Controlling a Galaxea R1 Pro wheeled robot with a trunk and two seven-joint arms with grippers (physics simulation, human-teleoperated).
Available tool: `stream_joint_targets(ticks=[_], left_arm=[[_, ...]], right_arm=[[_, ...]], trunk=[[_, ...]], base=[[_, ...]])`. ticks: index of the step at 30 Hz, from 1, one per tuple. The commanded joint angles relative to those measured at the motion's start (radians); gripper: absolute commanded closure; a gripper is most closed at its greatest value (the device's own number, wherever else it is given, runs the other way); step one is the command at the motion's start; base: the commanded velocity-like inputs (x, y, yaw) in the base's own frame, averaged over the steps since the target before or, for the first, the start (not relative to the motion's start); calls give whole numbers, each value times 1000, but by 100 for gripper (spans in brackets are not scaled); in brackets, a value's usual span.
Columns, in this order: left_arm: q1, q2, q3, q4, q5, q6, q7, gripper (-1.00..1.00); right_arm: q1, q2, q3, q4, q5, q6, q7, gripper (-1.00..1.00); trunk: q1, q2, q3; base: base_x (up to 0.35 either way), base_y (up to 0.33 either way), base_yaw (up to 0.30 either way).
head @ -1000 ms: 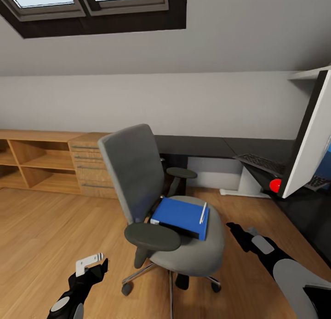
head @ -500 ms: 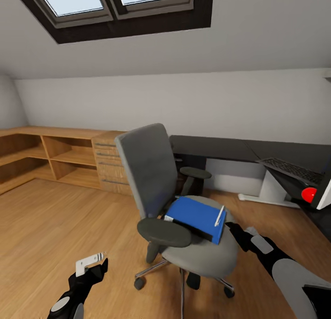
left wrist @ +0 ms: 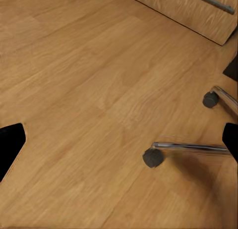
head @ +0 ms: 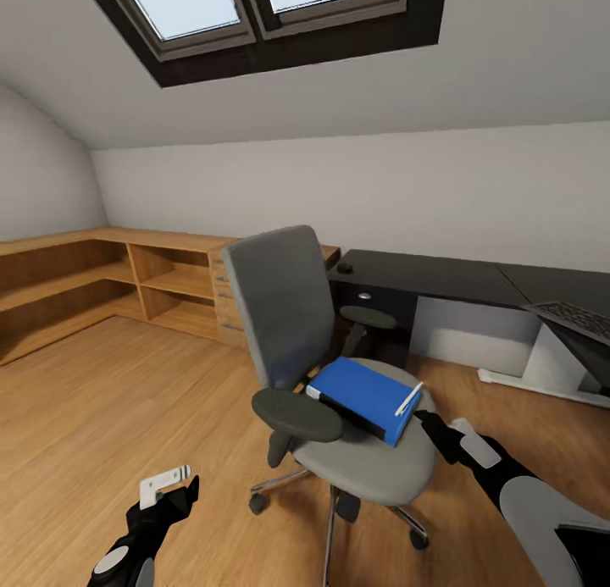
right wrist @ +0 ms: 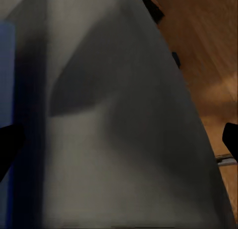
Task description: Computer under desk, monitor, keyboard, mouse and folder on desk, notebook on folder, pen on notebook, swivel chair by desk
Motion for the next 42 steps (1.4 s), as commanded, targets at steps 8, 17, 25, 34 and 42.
stream_joint_targets(ticks=[8, 17, 25, 34, 42], left_arm=[[-1, -1, 0, 1, 10, 5, 4, -100], [-1, -1, 0, 12, 10, 6, 4, -100], [-1, -1, 0, 14, 10, 6, 4, -100], [-1, -1, 0, 15, 10, 6, 4, -100], [-1, -1, 0, 15, 10, 6, 4, -100]], right_arm=[[0, 7, -4, -3, -16, 5, 7, -100], [0, 7, -4, -3, -16, 5, 7, -100], [0, 7, -4, -4, -16, 5, 7, -100], [0, 6, -6, -3, -15, 5, 69, -100], [0, 3, -7, -2, -14, 5, 87, -100]], trunk=[[0, 0, -1], [0, 0, -1], [0, 0, -1], [0, 0, -1], [0, 0, -1]], base=[[0, 0, 268], [0, 0, 268], [0, 0, 268], [0, 0, 88], [0, 0, 2]])
